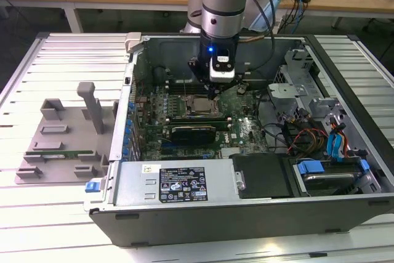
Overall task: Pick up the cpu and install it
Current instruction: 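Close the cpu cover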
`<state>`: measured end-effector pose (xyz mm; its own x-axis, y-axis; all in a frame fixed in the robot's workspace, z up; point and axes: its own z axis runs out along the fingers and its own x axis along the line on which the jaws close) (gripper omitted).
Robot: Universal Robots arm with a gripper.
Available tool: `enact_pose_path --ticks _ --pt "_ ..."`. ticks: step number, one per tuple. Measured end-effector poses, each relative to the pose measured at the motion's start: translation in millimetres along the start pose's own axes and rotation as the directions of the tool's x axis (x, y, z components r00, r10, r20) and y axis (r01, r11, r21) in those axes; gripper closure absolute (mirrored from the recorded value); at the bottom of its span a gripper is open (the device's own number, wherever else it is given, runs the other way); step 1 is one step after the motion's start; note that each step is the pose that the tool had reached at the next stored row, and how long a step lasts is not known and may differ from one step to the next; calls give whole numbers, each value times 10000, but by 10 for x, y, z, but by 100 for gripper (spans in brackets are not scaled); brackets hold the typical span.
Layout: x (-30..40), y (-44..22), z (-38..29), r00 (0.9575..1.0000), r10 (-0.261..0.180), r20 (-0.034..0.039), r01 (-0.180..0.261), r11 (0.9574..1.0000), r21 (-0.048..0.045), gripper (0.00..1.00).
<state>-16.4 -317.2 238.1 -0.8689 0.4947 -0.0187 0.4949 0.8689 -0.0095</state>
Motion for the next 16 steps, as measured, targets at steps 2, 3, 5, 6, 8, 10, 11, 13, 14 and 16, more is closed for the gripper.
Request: enact_pose_path --ticks 2,3,5,6,8,10,11,13,14,16 --pt "0 0 1 9958 -920 16 920 9958 -4 89" --pt "0 0 2 9916 -1294 22 1294 9916 -5 89" --pt "0 0 3 9800 -1987 34 1988 9800 -9 89" --pt "0 0 4 9734 -2291 39 2291 9734 -11 89" --pt "0 0 6 9473 -3202 55 3202 9473 -17 89" --pt "0 0 9 9174 -3979 69 3980 9174 -23 89" --pt "0 0 12 8911 -4537 80 4537 8912 -27 89" --pt "0 0 15 8503 -5262 94 5263 8503 -23 89" --pt "0 0 15 8495 -5275 94 5275 8495 -22 89" --pt "0 0 15 8494 -5277 90 5277 8494 -21 89"
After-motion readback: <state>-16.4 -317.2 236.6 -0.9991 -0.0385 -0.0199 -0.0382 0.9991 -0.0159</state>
